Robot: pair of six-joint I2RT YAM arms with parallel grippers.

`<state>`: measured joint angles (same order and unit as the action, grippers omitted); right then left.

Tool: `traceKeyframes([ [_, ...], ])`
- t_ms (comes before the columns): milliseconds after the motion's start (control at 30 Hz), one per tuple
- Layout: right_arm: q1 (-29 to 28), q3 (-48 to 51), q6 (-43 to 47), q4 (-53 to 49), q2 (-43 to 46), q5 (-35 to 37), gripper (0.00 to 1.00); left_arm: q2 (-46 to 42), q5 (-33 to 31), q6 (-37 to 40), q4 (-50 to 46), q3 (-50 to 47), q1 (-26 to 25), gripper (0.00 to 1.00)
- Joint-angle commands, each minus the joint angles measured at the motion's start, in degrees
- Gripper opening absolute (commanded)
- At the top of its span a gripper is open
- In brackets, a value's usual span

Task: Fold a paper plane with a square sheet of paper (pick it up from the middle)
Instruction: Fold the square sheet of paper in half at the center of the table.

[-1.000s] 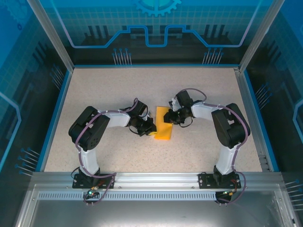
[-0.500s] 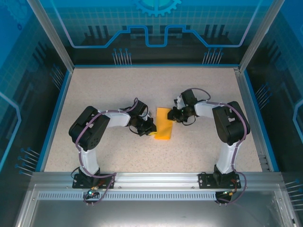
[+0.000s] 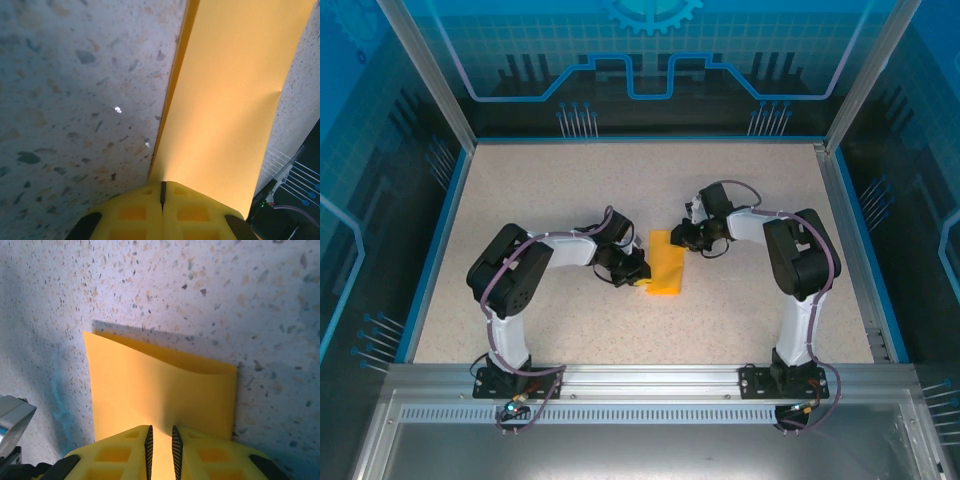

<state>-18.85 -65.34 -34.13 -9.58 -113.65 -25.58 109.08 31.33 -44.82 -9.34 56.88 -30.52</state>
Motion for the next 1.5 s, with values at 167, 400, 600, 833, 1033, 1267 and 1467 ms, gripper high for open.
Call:
traceKeyframes([
  [167,2.53,-1.82,-1.03,2.45,-0.9,1.93,0.21,4.49,-5.89,1.06,-7.18,-2.3,-1.64,0.0],
  [400,2.81,-4.33,-1.55,0.73,-2.52,5.28,0.22,4.39,-6.15,0.96,-7.17,-2.39,-1.64,0.0],
  [600,2.6,-6.41,-0.62,-1.42,-0.81,6.64,0.22,4.3,-6.28,0.76,-7.09,-2.3,-1.73,0.0],
  [833,0.61,-1.25,-0.72,-1.91,8.72,5.67,0.23,3.97,-6.54,0.52,-7.05,-2.23,-1.73,0.0],
  [1033,-5.15,5.69,-2.36,-5.35,14.09,3.94,0.23,3.71,-6.85,0.34,-7.16,-2.17,-1.73,0.0],
  [1267,-7.93,14.46,-5.9,-6.33,19.4,1.0,0.21,3.51,-7.26,-0.23,-6.83,-2.42,-1.82,0.0],
  [1467,-8.05,18.02,-6.22,-6.29,19.72,-1.54,0.19,3.69,-7.46,-0.58,-6.61,-2.39,-1.92,0.0],
])
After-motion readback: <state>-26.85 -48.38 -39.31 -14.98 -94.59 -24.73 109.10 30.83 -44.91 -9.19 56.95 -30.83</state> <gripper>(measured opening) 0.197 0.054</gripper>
